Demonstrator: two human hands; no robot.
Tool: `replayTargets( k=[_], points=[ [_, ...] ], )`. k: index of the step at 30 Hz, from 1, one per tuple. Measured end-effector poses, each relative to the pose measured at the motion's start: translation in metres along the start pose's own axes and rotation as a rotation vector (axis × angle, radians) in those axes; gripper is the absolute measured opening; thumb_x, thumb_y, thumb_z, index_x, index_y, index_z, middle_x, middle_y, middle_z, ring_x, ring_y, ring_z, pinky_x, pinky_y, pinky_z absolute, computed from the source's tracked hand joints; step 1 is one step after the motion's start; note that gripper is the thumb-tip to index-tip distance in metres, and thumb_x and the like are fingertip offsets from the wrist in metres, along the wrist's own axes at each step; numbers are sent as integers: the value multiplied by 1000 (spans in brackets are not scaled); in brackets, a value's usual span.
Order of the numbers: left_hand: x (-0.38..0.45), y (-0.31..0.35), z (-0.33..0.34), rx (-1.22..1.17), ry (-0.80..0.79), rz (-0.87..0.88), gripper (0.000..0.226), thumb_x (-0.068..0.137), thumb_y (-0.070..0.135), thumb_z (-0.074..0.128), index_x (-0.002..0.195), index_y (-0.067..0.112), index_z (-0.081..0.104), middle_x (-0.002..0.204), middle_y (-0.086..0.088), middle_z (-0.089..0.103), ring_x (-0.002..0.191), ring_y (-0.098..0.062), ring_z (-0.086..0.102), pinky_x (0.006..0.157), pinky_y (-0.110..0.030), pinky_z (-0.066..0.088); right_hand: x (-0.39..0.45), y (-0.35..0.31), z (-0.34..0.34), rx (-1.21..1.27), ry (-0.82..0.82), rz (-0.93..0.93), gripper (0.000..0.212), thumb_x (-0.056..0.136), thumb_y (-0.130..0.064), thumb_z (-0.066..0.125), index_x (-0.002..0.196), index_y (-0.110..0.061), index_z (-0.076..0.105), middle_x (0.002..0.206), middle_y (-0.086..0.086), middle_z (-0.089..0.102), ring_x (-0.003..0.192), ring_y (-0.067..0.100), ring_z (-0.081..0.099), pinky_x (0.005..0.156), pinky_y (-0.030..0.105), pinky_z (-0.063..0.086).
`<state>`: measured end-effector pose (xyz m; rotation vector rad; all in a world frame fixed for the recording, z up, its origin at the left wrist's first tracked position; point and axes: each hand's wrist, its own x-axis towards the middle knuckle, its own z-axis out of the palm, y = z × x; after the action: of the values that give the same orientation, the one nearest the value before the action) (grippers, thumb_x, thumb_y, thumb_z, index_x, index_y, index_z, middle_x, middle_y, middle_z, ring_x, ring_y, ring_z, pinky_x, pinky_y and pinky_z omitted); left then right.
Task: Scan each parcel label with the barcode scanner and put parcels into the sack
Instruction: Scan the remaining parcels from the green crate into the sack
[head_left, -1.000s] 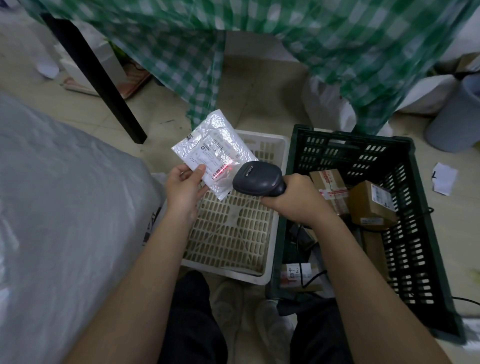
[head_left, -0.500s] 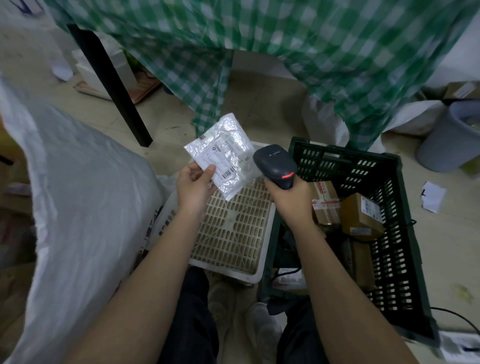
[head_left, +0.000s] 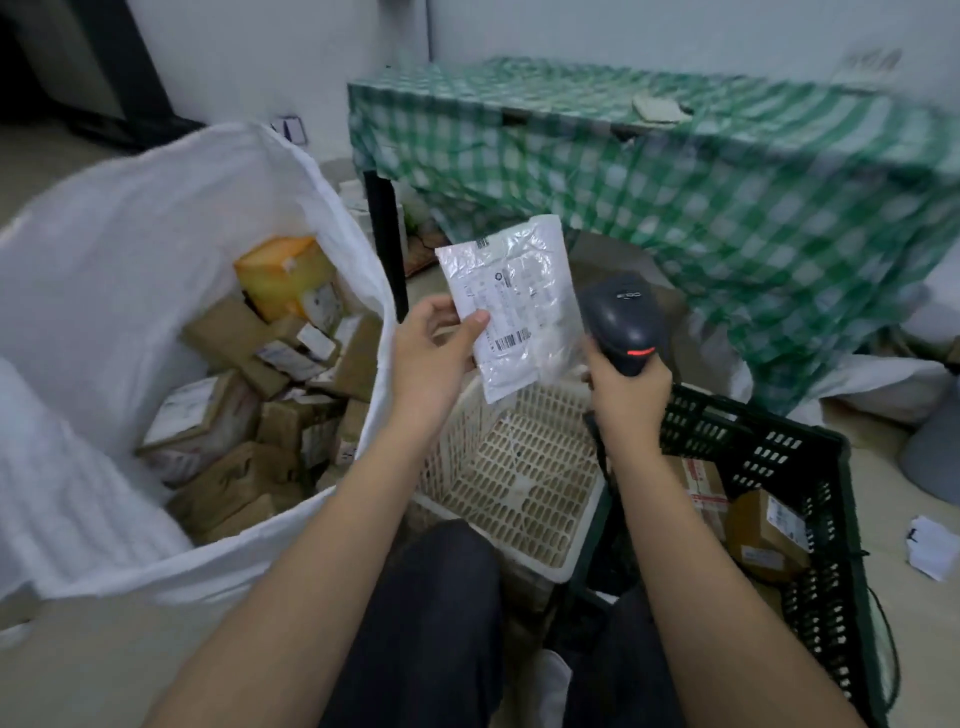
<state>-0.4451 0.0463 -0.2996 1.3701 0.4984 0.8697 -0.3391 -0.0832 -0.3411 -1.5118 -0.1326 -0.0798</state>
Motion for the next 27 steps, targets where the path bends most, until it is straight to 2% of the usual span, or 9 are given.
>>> replayTargets(
  k=[2, 5, 9, 12, 15, 17, 20, 23, 27],
  points=[
    [-4, 30, -26, 5, 56, 90, 11, 88, 15, 69, 91, 22, 60, 95, 2, 67, 79, -4, 67, 62, -22, 56, -9, -19, 18, 30, -13, -37, 16, 78, -17, 77, 74, -23, 64, 79, 6, 68, 79, 14, 62, 71, 29, 48],
    [-1, 65, -73, 49, 189, 191, 11, 88, 17, 69, 91, 23, 61, 93, 6, 69, 83, -9, 68, 64, -24, 56, -22, -37, 48, -13, -49, -71, 17, 77, -22, 78, 83, -10, 67, 85, 14, 70, 81, 21, 64, 72, 35, 49],
    [26, 71, -140, 124, 358, 141, 9, 89, 20, 67, 94, 26, 62, 97, 5, 70, 86, -12, 70, 74, -34, 59, -38, -55, 81, -97, -162, -119, 13, 78, -24, 76, 76, -18, 64, 74, 2, 66, 72, 13, 58, 67, 29, 43],
    [52, 57, -176, 256, 451, 46, 18, 89, 19, 66, 107, 16, 64, 105, 0, 70, 92, -16, 69, 78, -31, 56, -45, -59, 97, -134, -220, -142, 13, 78, -24, 75, 84, -16, 67, 78, 3, 67, 74, 13, 58, 67, 28, 42],
    [69, 37, -199, 574, 341, -146, 40, 88, 26, 69, 120, 4, 60, 119, -12, 65, 108, -29, 62, 83, -33, 50, -44, -54, 98, -172, -233, -123, 13, 78, -26, 75, 83, -18, 67, 74, -1, 66, 71, 11, 58, 65, 28, 42],
    [72, 32, -199, 753, 242, -152, 51, 85, 34, 70, 124, 5, 56, 121, -8, 61, 110, -29, 58, 93, -42, 48, -40, -46, 89, -224, -228, -115, 14, 78, -26, 75, 75, -20, 63, 71, -1, 64, 69, 14, 58, 64, 29, 42],
    [65, 42, -168, 718, 150, 122, 41, 90, 27, 64, 128, 16, 54, 124, 8, 51, 116, -12, 49, 101, -31, 40, -26, -29, 65, -292, -211, -89, 17, 78, -24, 75, 73, -16, 61, 73, 7, 65, 73, 22, 62, 65, 32, 44],
    [47, 45, -114, 624, 39, 396, 22, 93, 22, 61, 115, 20, 60, 118, 6, 57, 114, -10, 51, 99, -25, 41, -13, -11, 35, -356, -198, -65, 18, 77, -23, 76, 73, -14, 61, 70, 6, 65, 70, 19, 60, 64, 31, 43],
    [26, 28, -33, 532, -164, 500, 15, 94, 18, 60, 109, 15, 62, 105, 6, 57, 101, -4, 52, 89, -7, 39, 1, 14, -11, -358, -117, 9, 13, 79, -18, 74, 74, -12, 63, 70, 12, 66, 68, 20, 59, 64, 32, 43]
  ],
)
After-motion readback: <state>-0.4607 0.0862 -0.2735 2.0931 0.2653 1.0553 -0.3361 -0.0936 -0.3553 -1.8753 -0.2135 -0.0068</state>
